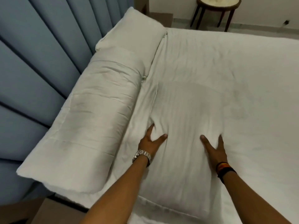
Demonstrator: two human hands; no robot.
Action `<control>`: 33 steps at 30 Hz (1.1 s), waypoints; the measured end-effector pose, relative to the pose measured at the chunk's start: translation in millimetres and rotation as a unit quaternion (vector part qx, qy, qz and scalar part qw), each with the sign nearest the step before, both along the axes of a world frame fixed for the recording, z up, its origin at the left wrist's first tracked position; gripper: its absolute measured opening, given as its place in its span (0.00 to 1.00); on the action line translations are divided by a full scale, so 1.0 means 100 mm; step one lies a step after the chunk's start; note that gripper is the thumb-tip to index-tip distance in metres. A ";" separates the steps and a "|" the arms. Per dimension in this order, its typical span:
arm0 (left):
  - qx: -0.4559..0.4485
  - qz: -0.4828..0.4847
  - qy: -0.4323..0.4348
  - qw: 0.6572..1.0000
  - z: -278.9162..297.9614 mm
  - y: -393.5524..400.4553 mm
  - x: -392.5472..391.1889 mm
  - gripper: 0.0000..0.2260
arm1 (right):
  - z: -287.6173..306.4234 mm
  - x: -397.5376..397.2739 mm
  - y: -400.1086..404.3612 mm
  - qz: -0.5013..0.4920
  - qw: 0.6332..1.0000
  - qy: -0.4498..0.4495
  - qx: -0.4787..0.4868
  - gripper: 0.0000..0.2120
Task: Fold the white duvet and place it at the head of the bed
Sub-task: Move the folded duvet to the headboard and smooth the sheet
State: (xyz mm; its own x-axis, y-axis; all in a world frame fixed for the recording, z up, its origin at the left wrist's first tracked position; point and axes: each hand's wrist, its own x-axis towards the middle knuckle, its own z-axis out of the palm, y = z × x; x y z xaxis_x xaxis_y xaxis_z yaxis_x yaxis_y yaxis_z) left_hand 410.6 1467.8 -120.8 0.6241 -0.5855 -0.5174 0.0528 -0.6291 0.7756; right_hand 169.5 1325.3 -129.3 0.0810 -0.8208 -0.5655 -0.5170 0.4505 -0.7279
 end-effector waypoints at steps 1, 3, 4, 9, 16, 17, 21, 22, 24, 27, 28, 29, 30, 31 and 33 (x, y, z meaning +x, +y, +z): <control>-0.014 0.006 -0.018 1.000 0.13 -0.08 -0.04 0.47 | 0.10 0.04 0.00 -0.015 0.999 -0.021 -0.023 0.60; -0.038 0.020 -0.073 0.996 0.40 -0.25 -0.05 0.46 | 0.31 0.17 0.02 -0.047 0.995 -0.053 -0.069 0.58; -0.049 0.023 -0.105 0.993 0.57 -0.32 -0.03 0.44 | 0.44 0.22 0.03 -0.058 0.992 -0.068 -0.088 0.57; -0.118 -0.002 -0.238 0.964 1.61 -0.42 0.34 0.32 | 1.14 0.65 0.20 -0.071 0.973 -0.153 -0.160 0.54; -0.153 0.020 -0.377 0.913 2.81 0.63 1.63 0.27 | 2.04 1.83 1.09 -0.046 0.943 -0.244 -0.222 0.51; -0.137 0.022 -0.381 0.914 2.87 0.80 1.85 0.25 | 2.07 2.00 1.22 -0.029 0.945 -0.243 -0.219 0.51; 0.013 -0.007 -0.348 0.938 2.63 1.56 2.84 0.25 | 1.92 2.78 1.83 0.061 0.960 -0.211 -0.172 0.51; 0.066 -0.003 -0.329 0.942 2.46 1.71 3.00 0.28 | 1.84 2.92 1.95 0.097 0.967 -0.184 -0.144 0.52; 0.141 0.009 -0.329 0.934 2.07 1.92 3.26 0.30 | 1.66 3.24 2.14 0.147 0.975 -0.116 -0.120 0.52; 0.074 -0.039 -0.407 0.910 1.61 1.90 3.42 0.31 | 1.54 3.67 2.15 0.176 0.951 -0.003 -0.254 0.48; 0.041 -0.062 -0.427 0.901 1.48 1.84 3.47 0.32 | 1.53 3.82 2.08 0.188 0.927 0.034 -0.322 0.46; 0.019 -0.080 -0.442 0.893 1.37 1.77 3.51 0.32 | 1.54 3.97 1.98 0.199 0.898 0.071 -0.385 0.45; 0.005 -0.092 -0.451 0.888 1.25 1.70 3.55 0.32 | 1.56 4.12 1.86 0.215 0.867 0.110 -0.435 0.45; -0.003 -0.096 -0.455 0.885 1.12 1.64 3.57 0.32 | 1.56 4.26 1.75 0.240 0.840 0.149 -0.462 0.45; -0.015 -0.098 -0.449 0.888 0.84 1.58 3.60 0.31 | 1.50 4.51 1.57 0.303 0.815 0.209 -0.447 0.46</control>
State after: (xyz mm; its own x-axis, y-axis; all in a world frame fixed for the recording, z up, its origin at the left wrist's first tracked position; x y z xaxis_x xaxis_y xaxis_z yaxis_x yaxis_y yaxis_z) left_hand 771.0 1625.4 -36.5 0.6615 -0.7337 0.1548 -0.7035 -0.5357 0.4671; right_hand 620.9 1482.1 20.6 0.5794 -0.8002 0.1551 -0.7339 -0.5950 -0.3277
